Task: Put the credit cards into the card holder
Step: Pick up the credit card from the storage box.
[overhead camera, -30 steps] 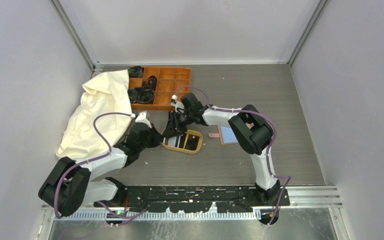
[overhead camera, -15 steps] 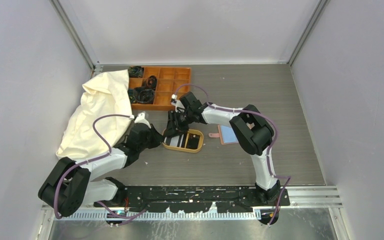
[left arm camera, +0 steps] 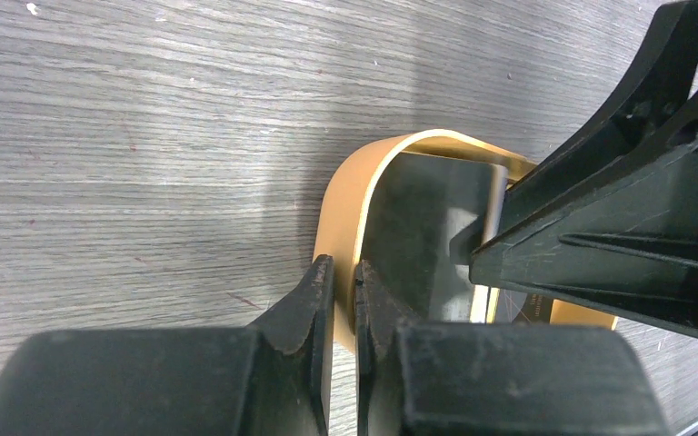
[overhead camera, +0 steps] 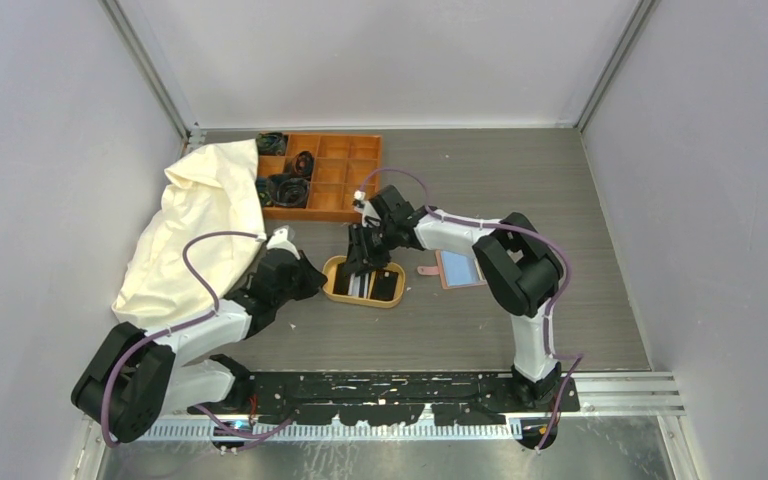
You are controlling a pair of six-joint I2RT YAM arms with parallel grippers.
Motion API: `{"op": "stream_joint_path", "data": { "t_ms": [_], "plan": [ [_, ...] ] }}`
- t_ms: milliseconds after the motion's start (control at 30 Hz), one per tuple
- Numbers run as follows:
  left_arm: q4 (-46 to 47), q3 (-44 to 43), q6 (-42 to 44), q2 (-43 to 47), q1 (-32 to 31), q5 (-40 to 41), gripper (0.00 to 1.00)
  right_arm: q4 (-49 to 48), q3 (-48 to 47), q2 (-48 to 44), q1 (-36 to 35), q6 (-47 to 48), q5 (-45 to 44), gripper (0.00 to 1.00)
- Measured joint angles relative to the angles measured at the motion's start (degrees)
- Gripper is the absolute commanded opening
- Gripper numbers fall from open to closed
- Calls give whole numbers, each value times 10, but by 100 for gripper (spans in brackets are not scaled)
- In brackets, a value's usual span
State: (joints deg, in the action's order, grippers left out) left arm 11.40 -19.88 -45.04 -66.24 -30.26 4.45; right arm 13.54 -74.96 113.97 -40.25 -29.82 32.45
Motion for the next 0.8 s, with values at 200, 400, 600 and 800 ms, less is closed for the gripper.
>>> {"op": "stream_joint_path", "data": {
  "t_ms": [200,400,600,800],
  "plan": [
    [2,0,-5,0,0,0,0,-38,48,-4,18,-23,39,45],
    [8,2,-13,-2,0,0,0,-124,82,-5,29,-77,79,47],
    [20,3,-17,-8,0,-2,0,-189,101,-5,30,-122,85,50],
    [32,6,-28,-14,0,-5,0,-225,104,-3,30,-158,66,53]
  ]
}}
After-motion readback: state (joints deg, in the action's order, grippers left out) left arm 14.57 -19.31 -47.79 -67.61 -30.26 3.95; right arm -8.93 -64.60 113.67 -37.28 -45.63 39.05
